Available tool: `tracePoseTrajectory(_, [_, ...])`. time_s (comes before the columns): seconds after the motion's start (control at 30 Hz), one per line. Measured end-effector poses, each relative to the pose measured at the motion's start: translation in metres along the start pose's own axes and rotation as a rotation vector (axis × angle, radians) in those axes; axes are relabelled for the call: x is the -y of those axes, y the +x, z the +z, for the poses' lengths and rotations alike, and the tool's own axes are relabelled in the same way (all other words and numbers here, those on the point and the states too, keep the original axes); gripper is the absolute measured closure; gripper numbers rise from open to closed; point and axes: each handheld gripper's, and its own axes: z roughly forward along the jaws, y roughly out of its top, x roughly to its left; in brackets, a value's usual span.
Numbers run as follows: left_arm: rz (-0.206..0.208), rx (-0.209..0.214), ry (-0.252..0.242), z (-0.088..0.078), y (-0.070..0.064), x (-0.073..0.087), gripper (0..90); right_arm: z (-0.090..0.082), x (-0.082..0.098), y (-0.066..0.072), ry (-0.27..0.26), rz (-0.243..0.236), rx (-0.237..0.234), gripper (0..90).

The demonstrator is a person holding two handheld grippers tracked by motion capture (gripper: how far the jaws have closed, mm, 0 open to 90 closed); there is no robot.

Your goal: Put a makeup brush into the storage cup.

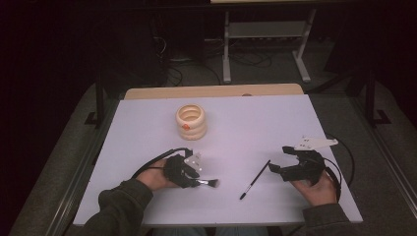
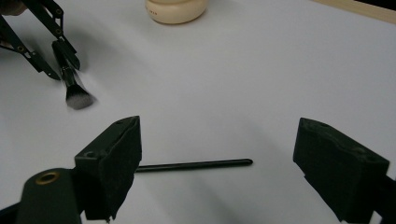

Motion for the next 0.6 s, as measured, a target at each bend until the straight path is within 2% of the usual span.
tracePoseTrajectory(0.27, [0.02, 0.008, 0.016, 0.0006, -0.0009, -0.0027, 77.5, 0.0009, -0.0005, 0.0008, 0.009, 0.006, -0.002, 14.4])
tracePoseTrajectory(0.6, [0.014, -0.003, 0.036, 0.0009, -0.0033, -0.006, 78.3, 0.0031, -0.0007, 0.0023, 0.018, -0.001, -0.004, 14.5])
